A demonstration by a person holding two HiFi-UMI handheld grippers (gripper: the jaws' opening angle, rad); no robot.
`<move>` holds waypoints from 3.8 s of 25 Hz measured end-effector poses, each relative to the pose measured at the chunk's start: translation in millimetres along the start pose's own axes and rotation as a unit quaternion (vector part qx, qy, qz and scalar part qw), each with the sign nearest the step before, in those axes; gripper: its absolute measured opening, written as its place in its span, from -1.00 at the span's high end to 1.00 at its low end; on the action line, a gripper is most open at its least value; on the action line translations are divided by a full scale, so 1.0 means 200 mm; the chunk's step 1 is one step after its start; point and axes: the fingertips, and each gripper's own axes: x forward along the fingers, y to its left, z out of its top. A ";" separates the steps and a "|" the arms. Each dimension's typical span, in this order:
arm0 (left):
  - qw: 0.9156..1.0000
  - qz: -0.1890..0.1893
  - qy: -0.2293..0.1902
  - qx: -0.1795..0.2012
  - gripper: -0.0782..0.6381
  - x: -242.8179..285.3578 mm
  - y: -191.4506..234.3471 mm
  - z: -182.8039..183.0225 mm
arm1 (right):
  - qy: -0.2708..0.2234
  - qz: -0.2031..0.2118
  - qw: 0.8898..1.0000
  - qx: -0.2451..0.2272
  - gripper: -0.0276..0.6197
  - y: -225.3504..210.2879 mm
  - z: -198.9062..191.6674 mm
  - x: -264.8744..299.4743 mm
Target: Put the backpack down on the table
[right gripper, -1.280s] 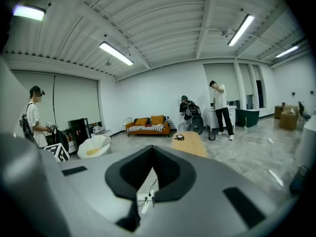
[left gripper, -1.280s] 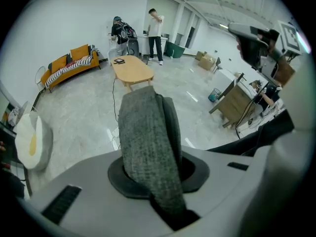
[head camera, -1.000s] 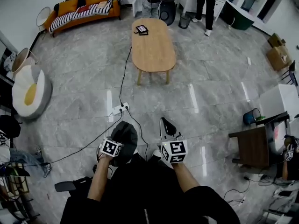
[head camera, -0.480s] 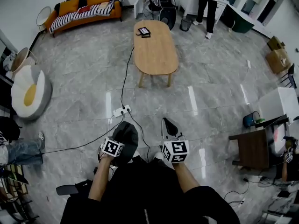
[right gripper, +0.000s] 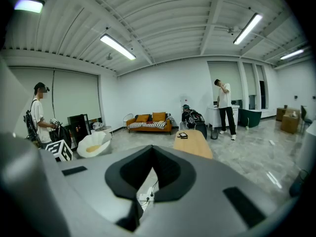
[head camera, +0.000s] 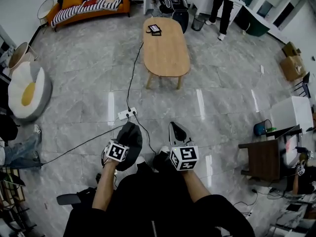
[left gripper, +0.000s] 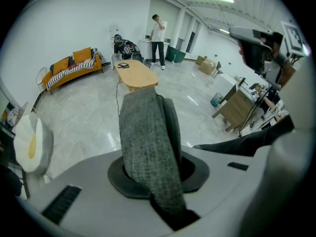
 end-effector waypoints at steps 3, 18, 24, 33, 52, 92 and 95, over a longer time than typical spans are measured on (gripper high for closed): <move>1.000 0.006 -0.001 -0.010 0.56 0.02 0.02 0.02 | -0.004 0.009 1.000 0.003 0.88 -0.03 0.01 0.05; 1.000 0.011 0.017 -0.010 0.56 0.16 -0.03 0.40 | -0.025 0.038 0.999 0.022 0.88 -0.40 0.15 0.35; 1.000 0.009 0.017 -0.005 0.56 0.21 -0.03 0.61 | -0.023 0.042 0.998 0.030 0.88 -0.54 0.19 0.45; 1.000 0.019 0.018 0.008 0.56 0.24 -0.06 0.85 | -0.017 0.048 0.998 0.037 0.88 -0.73 0.22 0.49; 0.999 0.037 -0.019 0.022 0.56 0.29 0.04 1.31 | -0.018 0.035 0.999 0.012 0.88 -0.88 0.28 0.61; 0.986 -0.048 0.021 0.155 0.55 0.67 0.40 1.94 | -0.014 -0.024 1.000 0.007 0.88 -0.95 0.60 1.40; 0.984 -0.057 0.030 0.166 0.55 0.70 0.39 1.96 | -0.013 -0.033 0.999 0.011 0.88 -0.98 0.60 1.41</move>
